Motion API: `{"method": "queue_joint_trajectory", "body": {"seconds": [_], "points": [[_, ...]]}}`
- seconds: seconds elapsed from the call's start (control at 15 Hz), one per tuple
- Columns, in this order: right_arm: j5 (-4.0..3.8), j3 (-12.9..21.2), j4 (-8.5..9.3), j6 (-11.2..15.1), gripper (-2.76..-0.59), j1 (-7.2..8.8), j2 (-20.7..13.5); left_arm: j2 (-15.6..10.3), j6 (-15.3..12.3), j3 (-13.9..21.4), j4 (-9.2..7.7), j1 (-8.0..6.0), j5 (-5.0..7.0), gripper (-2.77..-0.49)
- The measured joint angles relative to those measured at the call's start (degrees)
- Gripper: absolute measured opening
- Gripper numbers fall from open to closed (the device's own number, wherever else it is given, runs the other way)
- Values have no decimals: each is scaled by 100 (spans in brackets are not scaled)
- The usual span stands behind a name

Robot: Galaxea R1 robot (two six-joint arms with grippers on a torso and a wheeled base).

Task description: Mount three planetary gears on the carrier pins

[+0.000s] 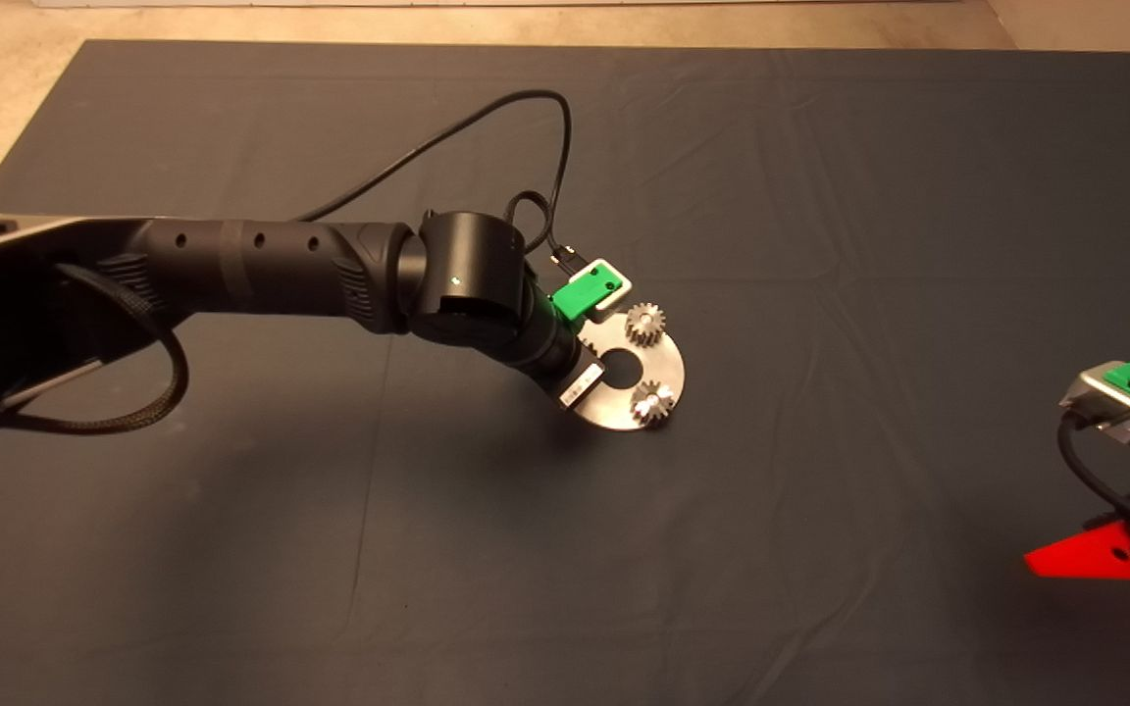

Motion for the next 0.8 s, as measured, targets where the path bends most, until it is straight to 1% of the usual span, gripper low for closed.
{"method": "queue_joint_trajectory", "body": {"seconds": [0.13, 0.4, 0.47, 0.8], "points": [[0, 0, 0, 0, -160, 0, 2, 0, 44, -40, 0, -5, -47, -267], [2, 0, 0, 0, -160, 0, 2, 2, 217, -132, -22, -24, -117, -267], [2, 0, 0, -2, -160, 0, 2, 2, 301, -154, -23, -33, -137, -267], [0, 0, 0, -2, -160, 0, 2, -1, 320, -169, -23, -35, -150, -267]]}}
